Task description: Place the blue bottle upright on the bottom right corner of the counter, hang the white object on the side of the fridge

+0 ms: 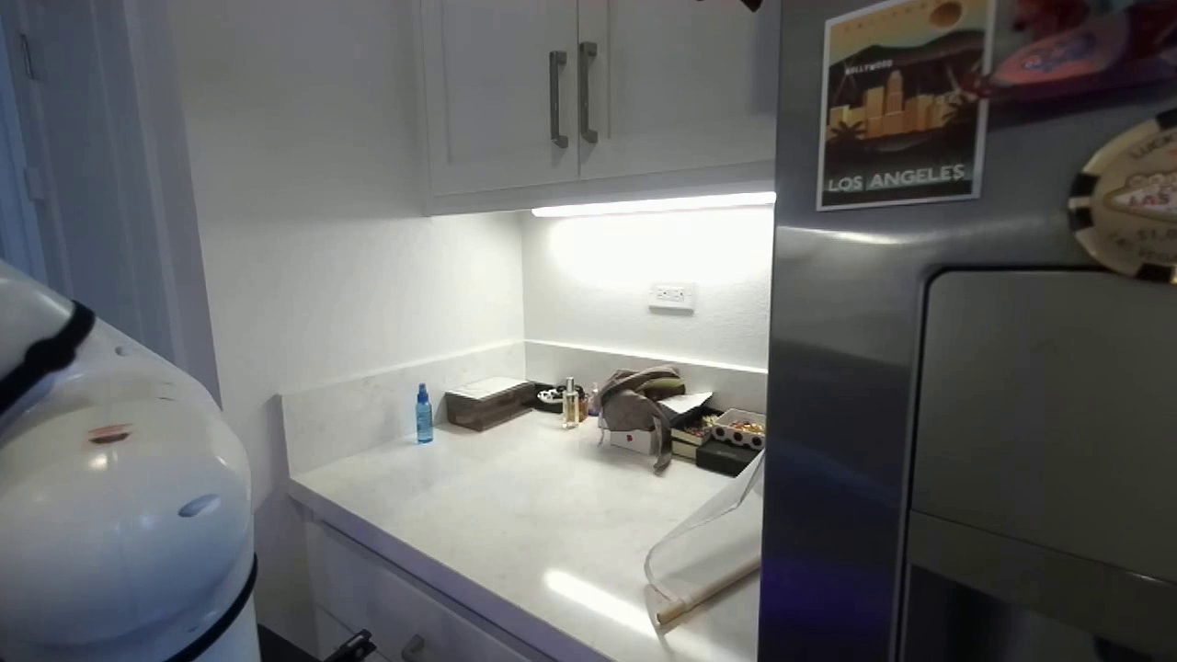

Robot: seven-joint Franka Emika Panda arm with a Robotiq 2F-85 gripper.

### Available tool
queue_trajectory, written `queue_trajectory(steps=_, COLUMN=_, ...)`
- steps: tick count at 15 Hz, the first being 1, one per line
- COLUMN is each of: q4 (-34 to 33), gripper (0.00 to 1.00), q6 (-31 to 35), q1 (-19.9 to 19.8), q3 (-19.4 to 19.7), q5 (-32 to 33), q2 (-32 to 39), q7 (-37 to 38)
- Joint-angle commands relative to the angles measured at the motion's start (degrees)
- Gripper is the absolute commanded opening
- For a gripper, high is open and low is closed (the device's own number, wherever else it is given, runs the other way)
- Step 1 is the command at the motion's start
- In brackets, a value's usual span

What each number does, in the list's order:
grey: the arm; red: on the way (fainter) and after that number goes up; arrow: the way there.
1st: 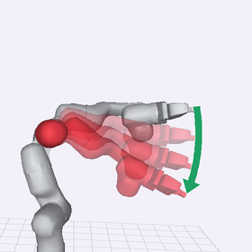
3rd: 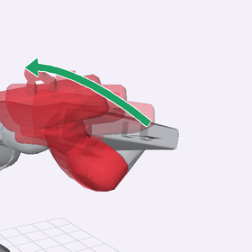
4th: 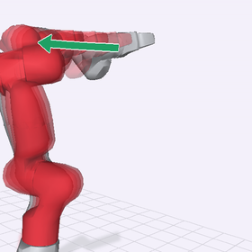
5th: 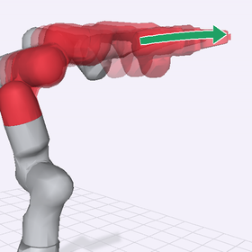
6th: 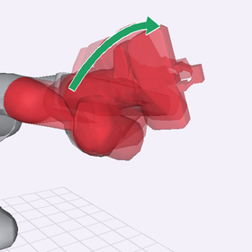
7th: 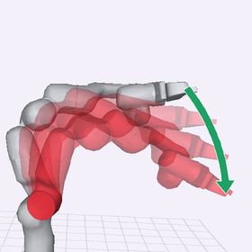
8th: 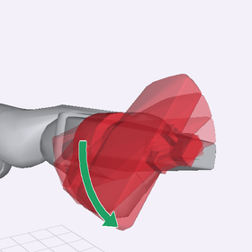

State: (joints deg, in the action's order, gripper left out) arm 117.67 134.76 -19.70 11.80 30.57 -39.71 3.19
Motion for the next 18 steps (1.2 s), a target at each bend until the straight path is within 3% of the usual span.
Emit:
queue_trajectory(steps=1, q4=4.55, gripper=1.00, q6=11.46, q1=-7.48, q3=-1.54, q5=6.74, q2=-0.56, q7=6.25)
queue_trajectory(steps=9, q4=8.84, gripper=1.00, q6=24.53, q1=-21.51, q3=-7.93, q5=20.97, q2=0.08, q7=24.46)
queue_trajectory(steps=18, q4=7.98, gripper=1.00, q6=26.77, q1=-29.46, q3=-12.24, q5=28.86, q2=0.85, q7=35.11)
